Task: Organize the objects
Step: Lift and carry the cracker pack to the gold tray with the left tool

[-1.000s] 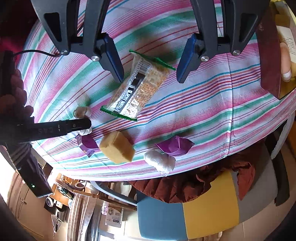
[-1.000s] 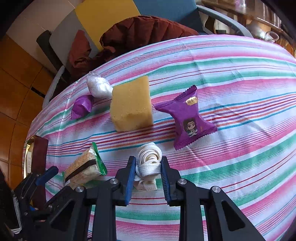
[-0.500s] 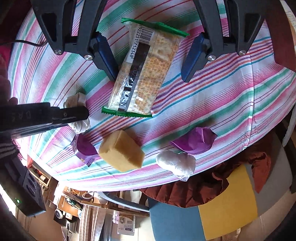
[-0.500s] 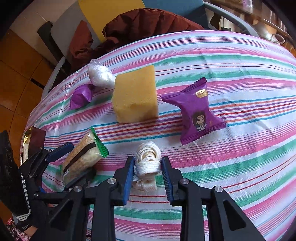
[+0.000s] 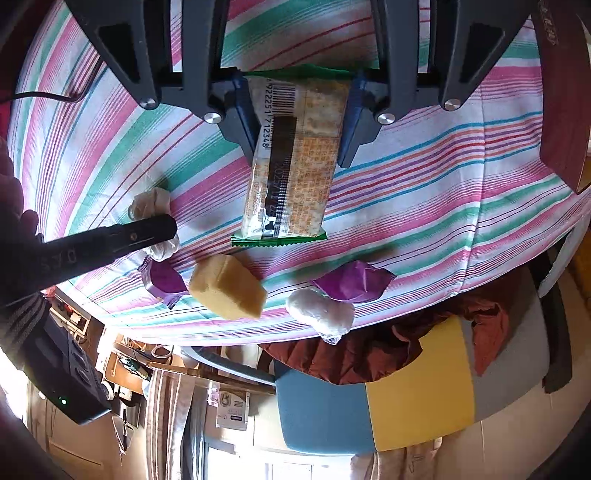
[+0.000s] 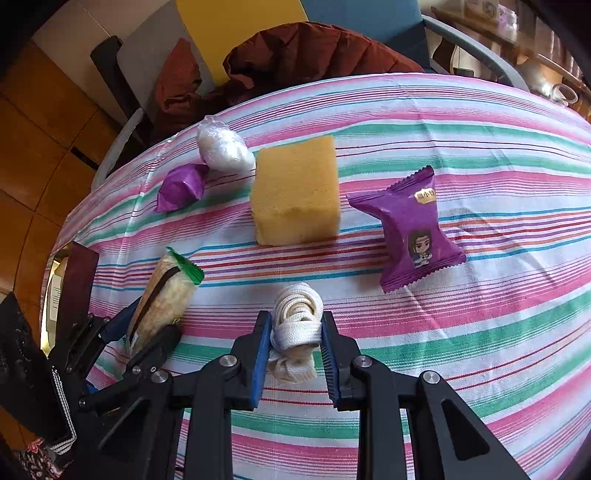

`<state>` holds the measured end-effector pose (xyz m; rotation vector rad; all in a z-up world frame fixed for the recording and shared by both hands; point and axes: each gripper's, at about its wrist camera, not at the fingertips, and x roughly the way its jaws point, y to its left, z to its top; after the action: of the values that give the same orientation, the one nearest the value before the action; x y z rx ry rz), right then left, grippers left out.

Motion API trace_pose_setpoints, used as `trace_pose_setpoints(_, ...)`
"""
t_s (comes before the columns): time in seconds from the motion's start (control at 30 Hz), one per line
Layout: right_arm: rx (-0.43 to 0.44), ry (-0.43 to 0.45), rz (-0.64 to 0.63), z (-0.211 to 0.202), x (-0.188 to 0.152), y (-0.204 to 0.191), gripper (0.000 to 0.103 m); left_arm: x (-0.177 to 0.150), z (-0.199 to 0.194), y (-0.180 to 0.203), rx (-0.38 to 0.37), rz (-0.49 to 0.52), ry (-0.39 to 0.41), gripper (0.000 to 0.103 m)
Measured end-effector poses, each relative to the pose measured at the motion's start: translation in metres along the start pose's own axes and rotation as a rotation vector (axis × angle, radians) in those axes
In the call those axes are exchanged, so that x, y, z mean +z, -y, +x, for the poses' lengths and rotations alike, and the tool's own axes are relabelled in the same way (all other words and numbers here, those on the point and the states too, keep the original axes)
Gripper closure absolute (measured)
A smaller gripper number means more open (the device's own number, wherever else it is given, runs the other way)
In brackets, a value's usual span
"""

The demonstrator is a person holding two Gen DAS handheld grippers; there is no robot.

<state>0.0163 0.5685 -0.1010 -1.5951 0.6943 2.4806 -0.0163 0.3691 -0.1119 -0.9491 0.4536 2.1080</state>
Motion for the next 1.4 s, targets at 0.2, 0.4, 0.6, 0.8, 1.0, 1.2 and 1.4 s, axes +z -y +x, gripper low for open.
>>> trace_pose_setpoints(0.2,0.042,0.006,0.006,-0.002,-0.001,0.000,0.077,-0.016,-0.017,-0.016,0.069,-0.064,0.032,0.064)
trace_pose_setpoints(0.4,0.181,-0.033,0.011,0.009,-0.010,-0.016,0.077,-0.031,-0.035,-0.013,0.083,-0.077,0.067,0.064)
trace_pose_setpoints(0.6,0.182,-0.030,-0.080,0.016,-0.017,-0.043,0.077,-0.045,-0.062,-0.002,0.084,-0.062,0.112,0.064)
trace_pose_setpoints(0.8,0.204,-0.030,-0.058,0.019,-0.016,-0.040,0.077,-0.063,-0.090,-0.024,0.047,-0.186,0.117,0.064)
trace_pose_setpoints(1.0,0.199,-0.026,-0.069,0.020,-0.015,-0.041,0.077,-0.066,-0.122,-0.052,0.045,-0.258,0.147,0.064)
trace_pose_setpoints(1.2,0.196,-0.024,-0.075,0.020,-0.015,-0.041,0.077,-0.065,-0.144,-0.103,0.058,-0.374,0.135,0.064)
trace_pose_setpoints(1.4,0.185,-0.019,-0.089,0.020,-0.016,-0.043,0.077,-0.070,-0.153,-0.156,0.130,-0.471,0.111,0.064)
